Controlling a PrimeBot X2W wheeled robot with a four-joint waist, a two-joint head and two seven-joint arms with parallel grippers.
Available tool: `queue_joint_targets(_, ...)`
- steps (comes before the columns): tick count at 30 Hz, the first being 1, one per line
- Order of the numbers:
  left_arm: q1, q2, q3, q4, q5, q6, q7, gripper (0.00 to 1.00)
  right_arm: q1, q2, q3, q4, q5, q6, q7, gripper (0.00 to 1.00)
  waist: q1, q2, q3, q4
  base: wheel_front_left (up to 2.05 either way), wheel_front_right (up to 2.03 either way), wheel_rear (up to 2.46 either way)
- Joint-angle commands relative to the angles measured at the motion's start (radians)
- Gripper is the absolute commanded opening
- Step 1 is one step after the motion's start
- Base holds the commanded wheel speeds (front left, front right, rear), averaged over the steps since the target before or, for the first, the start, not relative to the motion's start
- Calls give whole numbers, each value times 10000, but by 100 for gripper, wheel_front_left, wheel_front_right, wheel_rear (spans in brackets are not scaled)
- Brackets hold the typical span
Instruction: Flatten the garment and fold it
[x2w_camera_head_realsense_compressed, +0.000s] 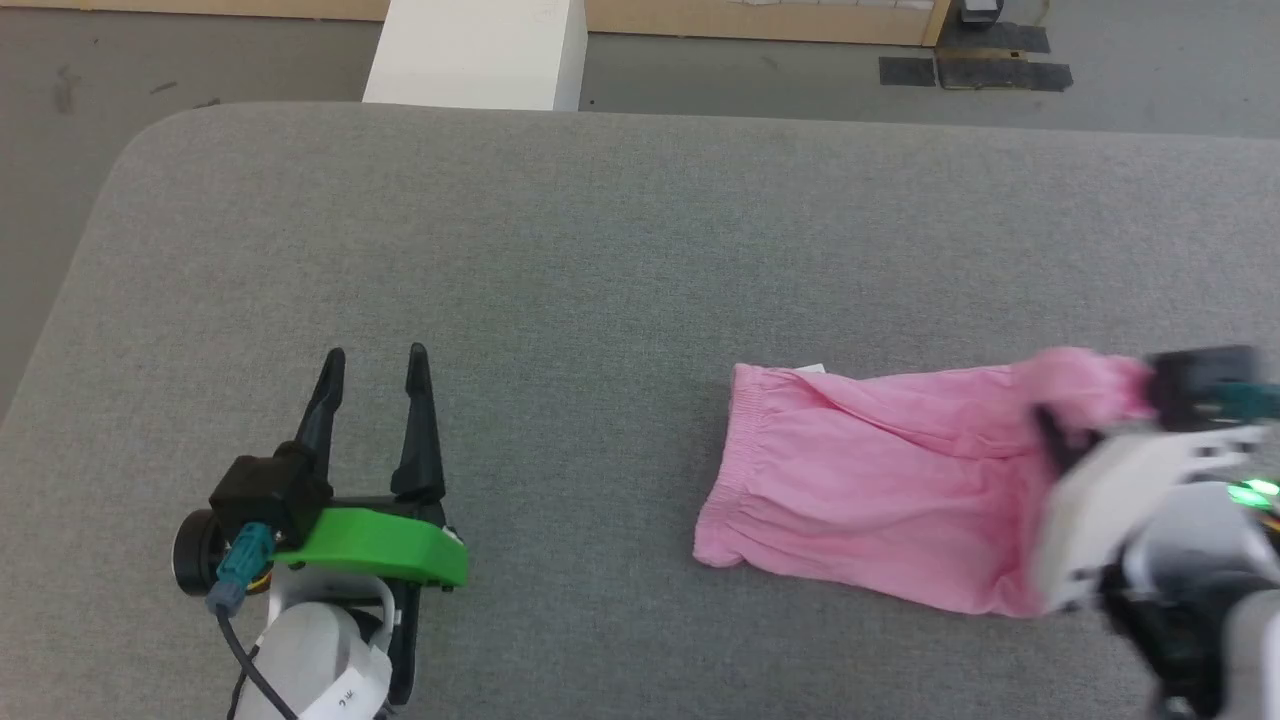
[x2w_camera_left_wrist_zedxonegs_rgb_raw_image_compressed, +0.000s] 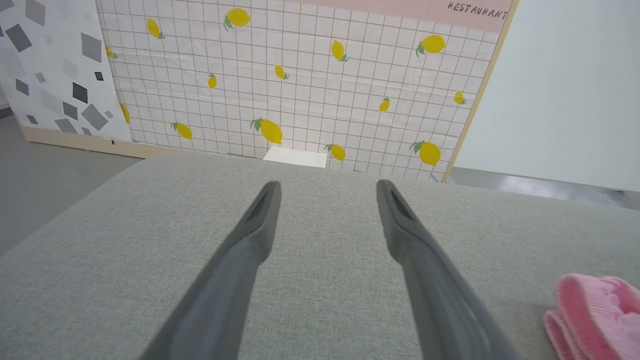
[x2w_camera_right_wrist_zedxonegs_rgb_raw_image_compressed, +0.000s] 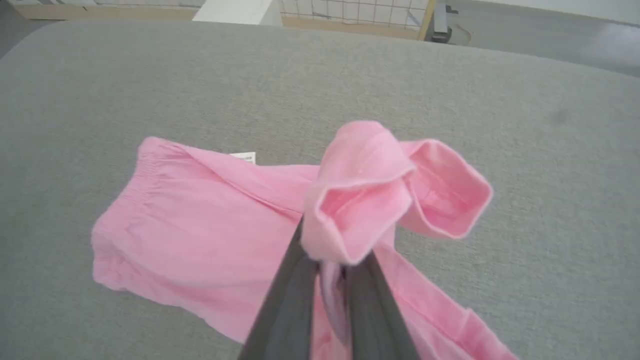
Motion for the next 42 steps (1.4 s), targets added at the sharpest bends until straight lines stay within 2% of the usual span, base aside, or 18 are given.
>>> queue_joint_targets(1,27,-47,-25,10,88,-45,-45,100,43,7,533,-260,-28,35,162,0,0,0,1,33,0,0,0)
queue_joint_targets(4,-7,-47,-100,23,48,-29,-45,100,-173,7,1897,-469,37,35,462,0,0,0,24,116,0,0,0)
queue_joint_targets(7,-65,-48,-181,47,-3,-28,-45,100,-560,-15,2838,-142,-31,35,604,0,0,0,73,236,0,0,0)
queue_joint_targets(12,-167,-48,-287,88,-84,-18,-45,100,-1288,-9,4090,1110,248,35,625,0,0,0,198,449,0,0,0)
queue_joint_targets(16,-203,-48,-370,96,-139,26,-45,100,-1860,-6,4629,2250,398,35,398,0,0,0,293,599,0,0,0)
queue_joint_targets(17,-208,-48,-384,92,-156,35,-45,100,-2009,-5,4700,2511,410,35,270,20,0,0,327,628,0,0,0)
queue_joint_targets(18,-210,-48,-392,95,-165,41,-45,100,-2124,-5,4781,2699,402,35,160,47,0,0,344,644,0,0,0)
queue_joint_targets(19,-207,-48,-403,104,-171,45,-45,100,-2235,-4,4863,2899,420,35,35,100,0,0,364,659,0,0,0)
queue_joint_targets(23,-172,-48,-395,107,-191,87,-45,100,-2549,0,4894,3259,616,35,-579,100,0,0,395,623,0,0,0)
queue_joint_targets(29,-126,-49,-328,136,-159,101,-45,100,-2679,4,4430,2637,1026,35,-2110,100,0,0,266,396,0,0,0)
queue_joint_targets(33,-107,-49,-268,121,-107,75,-45,100,-2414,5,3534,1963,1650,35,-3741,100,0,0,132,206,0,0,0)
queue_joint_targets(36,-77,-49,-225,97,-71,56,-45,100,-1814,5,2363,1684,2338,35,-4946,100,0,0,25,81,0,0,0)
queue_joint_targets(40,4,-49,-127,49,-23,40,-45,100,-877,6,1193,1999,3280,35,-5846,100,0,0,-86,-87,0,0,0)
queue_joint_targets(42,36,-49,-74,26,-7,35,-45,100,-429,6,891,2368,3483,35,-5877,100,0,0,-111,-164,0,0,0)
